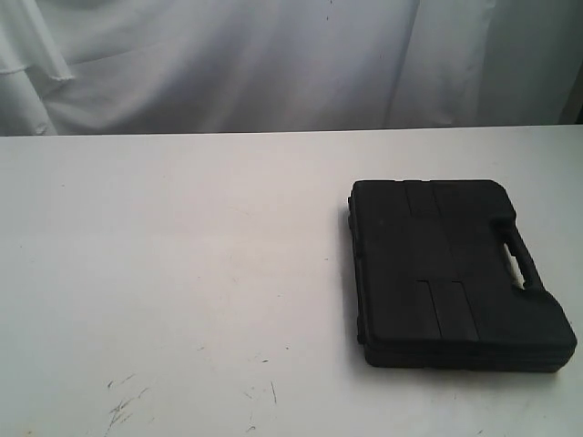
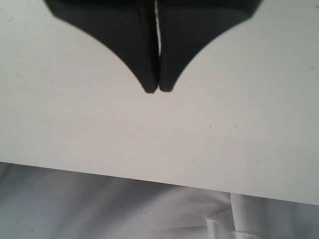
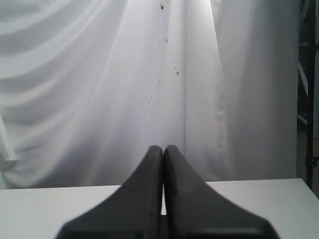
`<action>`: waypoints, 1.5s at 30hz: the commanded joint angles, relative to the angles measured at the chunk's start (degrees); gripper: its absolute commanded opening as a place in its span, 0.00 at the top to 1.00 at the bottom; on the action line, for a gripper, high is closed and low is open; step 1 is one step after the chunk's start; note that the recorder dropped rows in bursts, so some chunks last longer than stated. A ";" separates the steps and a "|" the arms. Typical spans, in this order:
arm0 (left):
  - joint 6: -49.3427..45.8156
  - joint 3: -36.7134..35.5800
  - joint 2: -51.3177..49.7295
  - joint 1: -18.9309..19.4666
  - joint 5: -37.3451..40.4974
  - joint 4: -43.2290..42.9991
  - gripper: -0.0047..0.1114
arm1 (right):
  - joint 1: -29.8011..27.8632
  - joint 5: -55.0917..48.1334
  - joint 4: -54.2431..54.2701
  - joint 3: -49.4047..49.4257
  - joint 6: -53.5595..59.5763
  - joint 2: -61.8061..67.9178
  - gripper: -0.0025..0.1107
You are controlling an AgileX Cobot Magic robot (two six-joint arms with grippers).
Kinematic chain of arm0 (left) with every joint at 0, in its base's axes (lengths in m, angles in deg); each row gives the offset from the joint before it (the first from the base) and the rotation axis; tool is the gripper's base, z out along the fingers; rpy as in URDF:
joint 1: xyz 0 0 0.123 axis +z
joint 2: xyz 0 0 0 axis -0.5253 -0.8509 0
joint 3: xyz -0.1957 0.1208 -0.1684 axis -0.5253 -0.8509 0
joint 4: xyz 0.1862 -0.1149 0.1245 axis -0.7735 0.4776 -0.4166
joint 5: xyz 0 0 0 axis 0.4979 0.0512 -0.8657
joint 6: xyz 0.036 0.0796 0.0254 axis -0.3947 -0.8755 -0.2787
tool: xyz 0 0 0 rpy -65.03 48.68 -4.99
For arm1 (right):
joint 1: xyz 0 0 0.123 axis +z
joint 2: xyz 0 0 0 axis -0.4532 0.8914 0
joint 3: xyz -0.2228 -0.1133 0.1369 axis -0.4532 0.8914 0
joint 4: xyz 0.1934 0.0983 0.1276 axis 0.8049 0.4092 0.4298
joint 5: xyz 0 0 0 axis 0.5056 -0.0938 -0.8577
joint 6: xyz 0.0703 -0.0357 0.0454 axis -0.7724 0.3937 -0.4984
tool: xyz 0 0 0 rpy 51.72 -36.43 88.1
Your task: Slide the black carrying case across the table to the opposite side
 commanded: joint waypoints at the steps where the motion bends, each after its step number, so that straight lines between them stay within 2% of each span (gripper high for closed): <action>1: 0.09 -0.27 0.20 0.20 -0.31 0.00 0.96 | -0.46 0.11 -1.23 2.12 -0.39 -1.76 0.98; 7: 0.09 -0.27 0.20 0.20 -0.31 0.00 0.96 | -0.46 1.14 -3.71 4.80 -1.69 -1.76 0.98; 13: 0.09 -0.27 0.20 0.20 -0.31 0.00 0.96 | -0.46 5.06 -11.14 13.79 -11.40 -1.76 0.98; 20: 0.09 -0.27 0.20 0.20 -0.31 0.00 0.96 | -0.46 7.75 -11.83 24.78 -11.40 -1.76 0.98; 26: 0.09 -0.27 0.20 0.20 -0.31 0.00 0.96 | -0.46 2.36 -14.51 24.78 -10.50 -1.76 0.98; 45: 0.09 -0.27 0.20 0.20 -0.31 0.00 0.96 | -0.46 2.36 -14.36 24.78 -10.60 -1.76 0.98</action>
